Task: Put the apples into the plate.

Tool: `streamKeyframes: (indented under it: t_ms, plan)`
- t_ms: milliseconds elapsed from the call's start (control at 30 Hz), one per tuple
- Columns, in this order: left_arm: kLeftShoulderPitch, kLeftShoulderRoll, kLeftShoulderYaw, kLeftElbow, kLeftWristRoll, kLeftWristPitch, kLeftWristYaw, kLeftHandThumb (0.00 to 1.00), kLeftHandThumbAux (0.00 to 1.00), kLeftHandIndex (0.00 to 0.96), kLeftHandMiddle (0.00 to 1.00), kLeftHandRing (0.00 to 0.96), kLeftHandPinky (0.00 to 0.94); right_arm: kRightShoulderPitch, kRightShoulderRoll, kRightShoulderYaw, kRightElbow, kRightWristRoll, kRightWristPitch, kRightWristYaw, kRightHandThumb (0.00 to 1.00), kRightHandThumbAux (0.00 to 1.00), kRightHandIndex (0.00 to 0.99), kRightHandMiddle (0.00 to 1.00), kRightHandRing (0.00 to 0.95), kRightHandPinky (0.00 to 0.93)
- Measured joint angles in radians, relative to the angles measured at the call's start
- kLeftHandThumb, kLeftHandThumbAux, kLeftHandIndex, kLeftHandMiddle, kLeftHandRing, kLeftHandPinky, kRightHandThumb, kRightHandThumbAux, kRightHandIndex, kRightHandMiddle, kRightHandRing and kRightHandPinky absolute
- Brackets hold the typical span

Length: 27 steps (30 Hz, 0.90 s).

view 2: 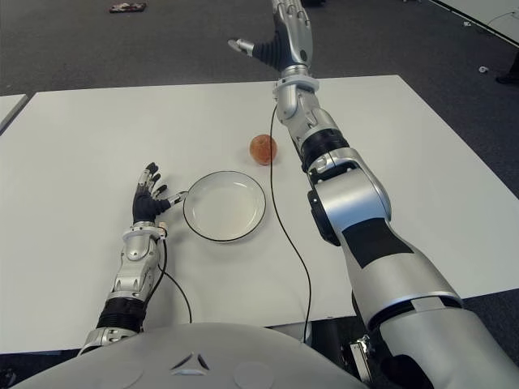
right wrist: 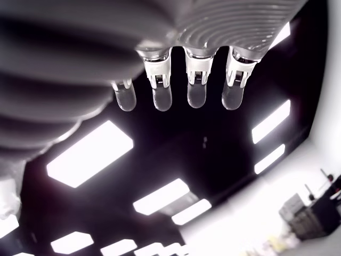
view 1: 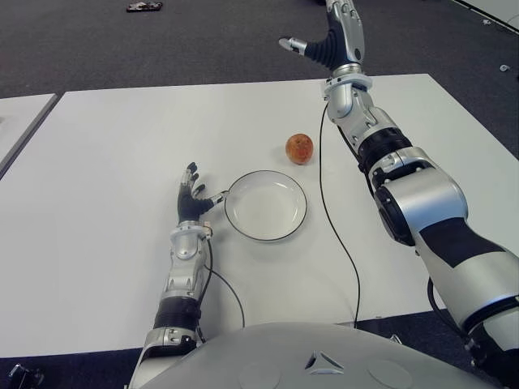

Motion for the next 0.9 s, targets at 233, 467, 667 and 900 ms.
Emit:
streamKeyframes:
  t_ms: [233,467,667,900]
  plan:
    - [-0.004,0.001,-0.002,0.016,0.000,-0.012,0.000,0.000,0.498,0.000,0.000,0.000,0.000,0.007,0.027,0.049,0.058,-0.011,0.027,0.039,0.040,0.432,0.000,0.000,0.000,0.009]
    - [-0.012,0.001,0.002,0.039,-0.002,-0.023,0.000,0.000,0.488,0.000,0.000,0.000,0.000,0.030,0.044,0.089,0.079,-0.013,0.068,0.082,0.038,0.410,0.000,0.000,0.000,0.000]
    - [-0.021,0.002,0.008,0.061,-0.002,-0.044,0.000,0.000,0.497,0.000,0.000,0.000,0.000,0.071,0.065,0.111,0.091,-0.013,0.100,0.116,0.044,0.411,0.000,0.000,0.000,0.000]
    - [-0.023,0.003,0.013,0.077,-0.001,-0.065,0.000,0.000,0.506,0.000,0.000,0.000,0.000,0.102,0.071,0.123,0.102,-0.013,0.128,0.153,0.056,0.423,0.000,0.000,0.000,0.000]
